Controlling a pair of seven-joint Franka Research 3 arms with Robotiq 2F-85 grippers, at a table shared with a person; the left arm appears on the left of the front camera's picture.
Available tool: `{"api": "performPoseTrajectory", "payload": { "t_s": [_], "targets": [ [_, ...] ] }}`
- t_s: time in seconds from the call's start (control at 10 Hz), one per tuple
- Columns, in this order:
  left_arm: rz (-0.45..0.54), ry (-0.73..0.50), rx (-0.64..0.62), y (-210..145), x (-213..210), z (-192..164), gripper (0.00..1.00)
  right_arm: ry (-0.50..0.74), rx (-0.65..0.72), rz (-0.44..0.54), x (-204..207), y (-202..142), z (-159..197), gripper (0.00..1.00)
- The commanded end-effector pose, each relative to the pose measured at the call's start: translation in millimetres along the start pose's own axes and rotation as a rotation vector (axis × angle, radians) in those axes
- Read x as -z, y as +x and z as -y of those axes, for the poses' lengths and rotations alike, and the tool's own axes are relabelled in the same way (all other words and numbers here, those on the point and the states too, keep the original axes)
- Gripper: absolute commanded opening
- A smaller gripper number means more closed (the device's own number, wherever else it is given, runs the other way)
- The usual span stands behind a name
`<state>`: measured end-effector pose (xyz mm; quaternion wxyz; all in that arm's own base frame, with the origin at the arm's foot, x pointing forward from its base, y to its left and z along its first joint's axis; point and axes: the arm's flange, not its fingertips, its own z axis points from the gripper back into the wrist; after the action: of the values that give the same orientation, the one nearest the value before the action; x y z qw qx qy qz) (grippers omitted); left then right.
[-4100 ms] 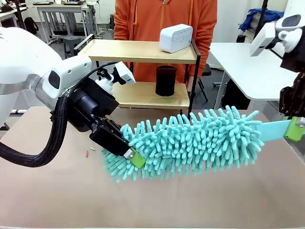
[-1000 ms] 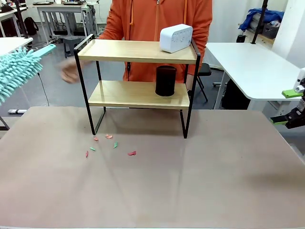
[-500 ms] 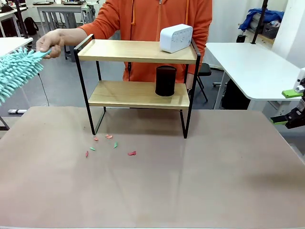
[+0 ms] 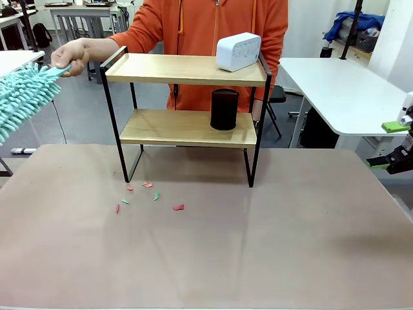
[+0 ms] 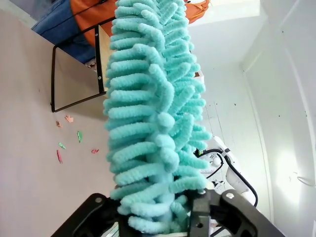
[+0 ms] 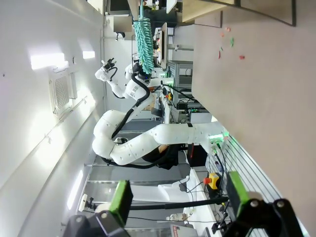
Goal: Clean the shelf.
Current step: Hand the Duster back to the human.
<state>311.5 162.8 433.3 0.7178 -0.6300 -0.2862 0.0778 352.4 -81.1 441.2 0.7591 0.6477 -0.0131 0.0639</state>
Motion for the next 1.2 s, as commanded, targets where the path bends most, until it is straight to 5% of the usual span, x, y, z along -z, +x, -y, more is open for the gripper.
{"api": "performPoseTrajectory", "payload": {
  "t_s": [0.0,0.4,0.8,1.0,1.1],
  "targets": [
    [-0.036,-0.016,0.027,-2.7,-2.1,6.4,1.00,-0.004,-0.021,-0.008,-1.7,-1.6,0.5,1.00],
    [-0.163,-0.031,0.020,-14.7,18.0,-14.5,1.00,-0.004,-0.021,-0.008,-1.7,-1.6,0.5,1.00],
    [-0.466,0.022,-0.007,-52.8,114.1,-43.7,1.00,-0.004,-0.021,-0.008,-1.7,-1.6,0.5,1.00],
    [-0.485,0.018,-0.042,-74.1,147.4,-48.2,1.00,-0.004,-0.021,-0.008,-1.7,-1.6,0.5,1.00],
    [-0.466,0.005,-0.033,-45.4,125.2,-46.9,1.00,-0.004,-0.021,-0.008,-1.7,-1.6,0.5,1.00]
  ]
}}
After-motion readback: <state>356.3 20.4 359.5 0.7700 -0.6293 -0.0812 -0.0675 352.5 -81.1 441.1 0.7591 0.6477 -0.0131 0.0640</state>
